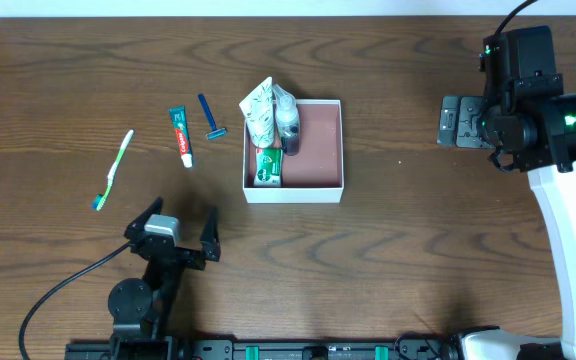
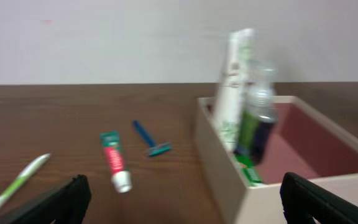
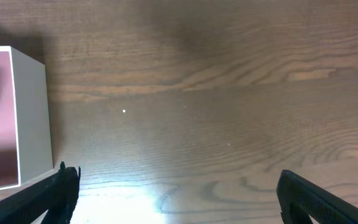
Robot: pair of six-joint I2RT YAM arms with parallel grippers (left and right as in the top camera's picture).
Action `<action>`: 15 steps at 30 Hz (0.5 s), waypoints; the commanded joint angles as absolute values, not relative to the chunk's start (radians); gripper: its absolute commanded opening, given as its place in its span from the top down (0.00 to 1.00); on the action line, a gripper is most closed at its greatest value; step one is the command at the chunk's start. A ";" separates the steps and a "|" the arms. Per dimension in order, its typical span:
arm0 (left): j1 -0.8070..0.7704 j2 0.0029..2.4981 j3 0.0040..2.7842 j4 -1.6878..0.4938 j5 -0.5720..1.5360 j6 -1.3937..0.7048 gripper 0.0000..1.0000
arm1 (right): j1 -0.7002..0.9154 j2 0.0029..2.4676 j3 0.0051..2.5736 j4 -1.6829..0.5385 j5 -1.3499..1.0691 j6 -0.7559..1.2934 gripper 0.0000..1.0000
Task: Pack container
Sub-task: 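Reach the left gripper toward the green toothbrush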
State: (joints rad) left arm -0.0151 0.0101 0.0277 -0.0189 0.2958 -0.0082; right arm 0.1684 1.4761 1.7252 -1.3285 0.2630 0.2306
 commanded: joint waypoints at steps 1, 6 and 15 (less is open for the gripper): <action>-0.012 0.007 0.004 -0.041 0.423 -0.044 0.02 | 0.164 1.471 1.737 -1.332 0.277 0.247 0.01; -0.012 0.009 0.005 -0.017 0.392 -0.068 0.02 | 0.164 1.471 1.737 -1.332 0.277 0.247 0.01; -0.012 0.069 0.183 -0.030 0.205 -0.170 0.02 | 0.164 1.471 1.737 -1.332 0.277 0.247 0.01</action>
